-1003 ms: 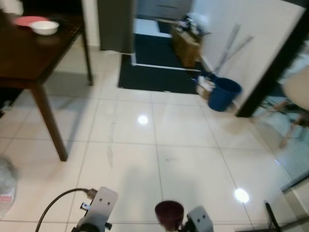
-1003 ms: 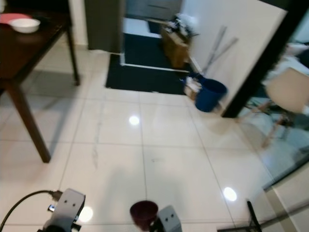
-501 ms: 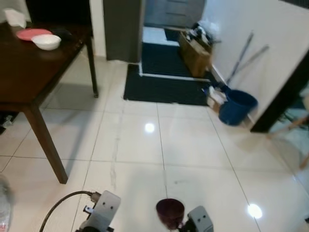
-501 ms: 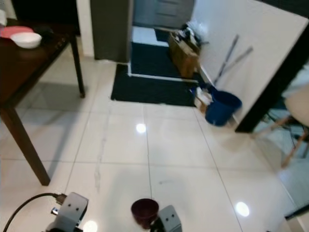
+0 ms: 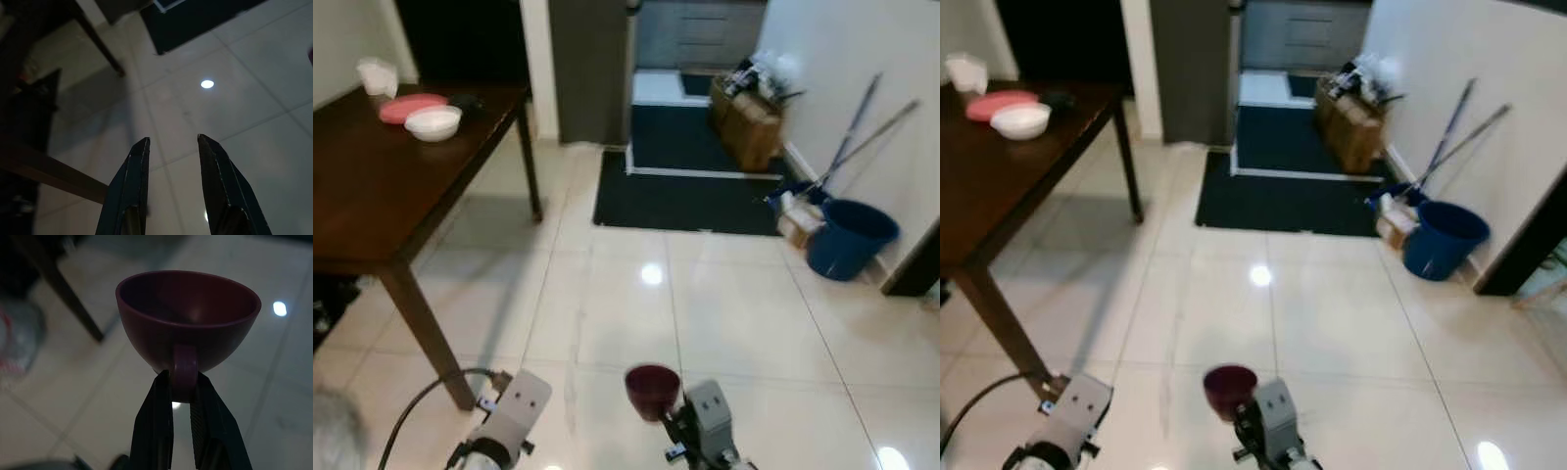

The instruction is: Setting the table

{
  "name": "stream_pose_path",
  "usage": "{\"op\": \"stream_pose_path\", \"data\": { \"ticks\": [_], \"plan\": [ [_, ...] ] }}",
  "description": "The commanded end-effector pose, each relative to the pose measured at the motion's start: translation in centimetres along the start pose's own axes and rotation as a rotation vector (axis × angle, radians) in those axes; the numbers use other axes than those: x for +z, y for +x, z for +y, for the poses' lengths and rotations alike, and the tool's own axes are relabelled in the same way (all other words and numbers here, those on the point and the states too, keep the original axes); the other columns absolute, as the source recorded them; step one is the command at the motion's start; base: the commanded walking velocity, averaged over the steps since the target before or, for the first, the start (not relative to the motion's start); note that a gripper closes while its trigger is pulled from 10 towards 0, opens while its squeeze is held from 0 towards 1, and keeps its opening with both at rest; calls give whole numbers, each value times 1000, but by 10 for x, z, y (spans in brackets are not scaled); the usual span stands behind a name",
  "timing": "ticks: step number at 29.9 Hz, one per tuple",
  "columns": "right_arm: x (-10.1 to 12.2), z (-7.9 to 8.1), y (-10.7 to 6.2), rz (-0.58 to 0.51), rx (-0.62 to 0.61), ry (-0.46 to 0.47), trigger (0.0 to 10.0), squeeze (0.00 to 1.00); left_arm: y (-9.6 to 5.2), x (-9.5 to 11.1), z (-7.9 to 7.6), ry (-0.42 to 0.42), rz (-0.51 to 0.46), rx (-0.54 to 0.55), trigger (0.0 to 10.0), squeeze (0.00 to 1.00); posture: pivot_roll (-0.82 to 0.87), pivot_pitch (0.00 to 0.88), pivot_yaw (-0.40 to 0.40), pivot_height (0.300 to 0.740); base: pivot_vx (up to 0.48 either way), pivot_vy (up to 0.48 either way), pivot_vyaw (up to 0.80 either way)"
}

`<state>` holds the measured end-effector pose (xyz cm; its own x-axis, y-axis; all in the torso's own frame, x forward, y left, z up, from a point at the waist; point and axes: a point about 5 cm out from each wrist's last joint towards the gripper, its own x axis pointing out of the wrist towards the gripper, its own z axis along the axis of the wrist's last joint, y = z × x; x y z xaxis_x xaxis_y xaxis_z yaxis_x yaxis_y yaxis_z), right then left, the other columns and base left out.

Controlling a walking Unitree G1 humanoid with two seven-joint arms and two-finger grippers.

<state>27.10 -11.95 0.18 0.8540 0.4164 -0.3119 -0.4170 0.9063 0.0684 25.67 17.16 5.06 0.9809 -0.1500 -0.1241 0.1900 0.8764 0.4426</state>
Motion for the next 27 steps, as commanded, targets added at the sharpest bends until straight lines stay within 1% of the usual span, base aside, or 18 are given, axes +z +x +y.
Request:
{"op": "stream_pose_path", "data": {
  "ticks": [1, 7, 14, 17, 19, 22, 27],
  "plan": [
    [-6, 9, 0, 9, 11, 20, 10000, 0, -2, -9, 3, 7, 36, -7, 10000, 0, 206, 27, 81, 740, 480, 0, 0],
    [-6, 10, 3, -1, -1, 33, 10000, 0, 3, -6, 10, 23, 20, -15, 10000, 0, 208, 25, 105, 740, 480, 0, 0],
    [-3, 11, 7, -18, -20, 44, 10000, 0, 6, -5, 14, 35, 12, -34, 10000, 0, 205, 21, 133, 740, 480, 0, 0],
    [-2, 11, 7, -20, -23, 45, 10000, 0, 7, -5, 14, 37, 10, -37, 10000, 0, 205, 21, 133, 740, 480, 0, 0],
    [-2, 12, 8, -27, -28, 48, 10000, 0, 10, -3, 16, 41, 3, -47, 10000, 0, 196, 17, 154, 740, 480, 0, 0],
    [0, 12, 8, -37, -36, 52, 10000, 0, 12, -2, 17, 46, -4, -56, 10000, 0, 193, 17, 162, 740, 480, 0, 0],
    [0, 9, 8, -47, -56, 61, 10000, 0, 15, 0, 18, 52, -12, -68, 10000, 0, 184, 16, 169, 740, 480, 0, 0]
  ]
}}
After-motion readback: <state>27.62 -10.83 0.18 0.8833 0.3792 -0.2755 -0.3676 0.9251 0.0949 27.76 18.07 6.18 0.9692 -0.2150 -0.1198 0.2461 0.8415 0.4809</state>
